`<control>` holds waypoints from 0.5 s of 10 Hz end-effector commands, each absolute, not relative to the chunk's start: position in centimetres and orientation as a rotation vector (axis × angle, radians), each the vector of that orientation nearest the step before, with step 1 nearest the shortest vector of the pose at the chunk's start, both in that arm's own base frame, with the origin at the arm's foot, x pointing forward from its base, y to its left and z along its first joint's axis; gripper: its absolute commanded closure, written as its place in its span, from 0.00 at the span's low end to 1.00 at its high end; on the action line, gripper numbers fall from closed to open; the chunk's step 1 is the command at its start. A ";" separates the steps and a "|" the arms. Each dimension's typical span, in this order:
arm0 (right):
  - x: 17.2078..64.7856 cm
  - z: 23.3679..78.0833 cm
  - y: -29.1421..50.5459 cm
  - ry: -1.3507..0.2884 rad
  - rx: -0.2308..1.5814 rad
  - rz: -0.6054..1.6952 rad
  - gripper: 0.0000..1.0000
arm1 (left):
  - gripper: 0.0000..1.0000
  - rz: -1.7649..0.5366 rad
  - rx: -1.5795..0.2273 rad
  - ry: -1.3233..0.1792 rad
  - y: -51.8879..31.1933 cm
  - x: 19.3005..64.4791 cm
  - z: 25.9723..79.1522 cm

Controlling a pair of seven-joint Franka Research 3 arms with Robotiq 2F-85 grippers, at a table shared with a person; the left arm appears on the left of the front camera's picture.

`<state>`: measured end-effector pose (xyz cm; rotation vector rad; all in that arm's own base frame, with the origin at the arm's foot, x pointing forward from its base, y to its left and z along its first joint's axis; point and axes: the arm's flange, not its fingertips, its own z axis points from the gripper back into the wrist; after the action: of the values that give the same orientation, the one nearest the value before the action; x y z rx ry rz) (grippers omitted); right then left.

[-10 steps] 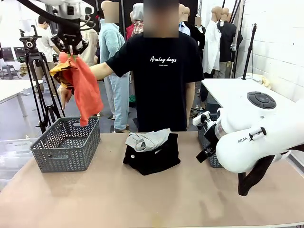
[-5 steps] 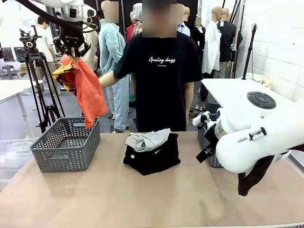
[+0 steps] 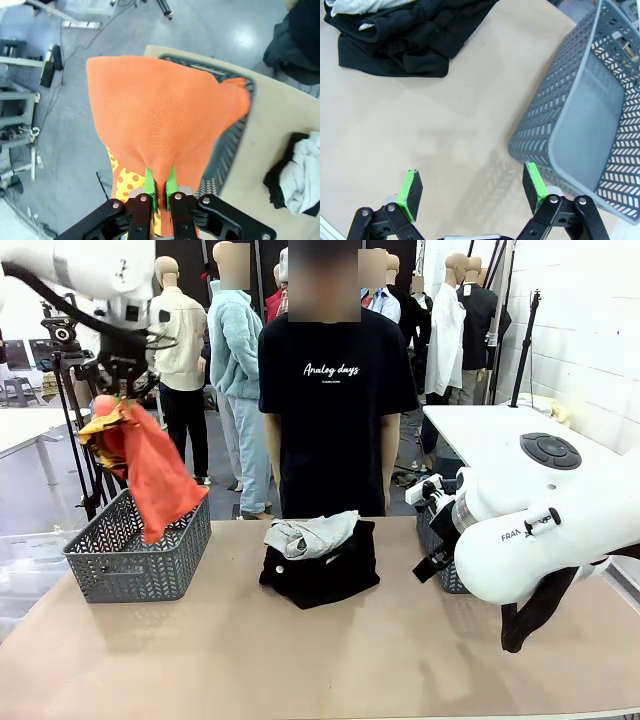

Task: Sort the tops and bottoms.
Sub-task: Sort the clothes according to human instructions.

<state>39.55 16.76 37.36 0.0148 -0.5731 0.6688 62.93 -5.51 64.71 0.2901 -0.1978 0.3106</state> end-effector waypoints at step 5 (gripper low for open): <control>39.5 37.3 16.8 -0.572 0.017 0.667 0.00 | 1.00 0.134 -0.050 -0.123 -5.0 60.5 55.4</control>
<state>39.54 16.77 37.36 0.0148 -0.5730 0.6690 63.10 -5.27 56.67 0.0169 -0.1626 0.1819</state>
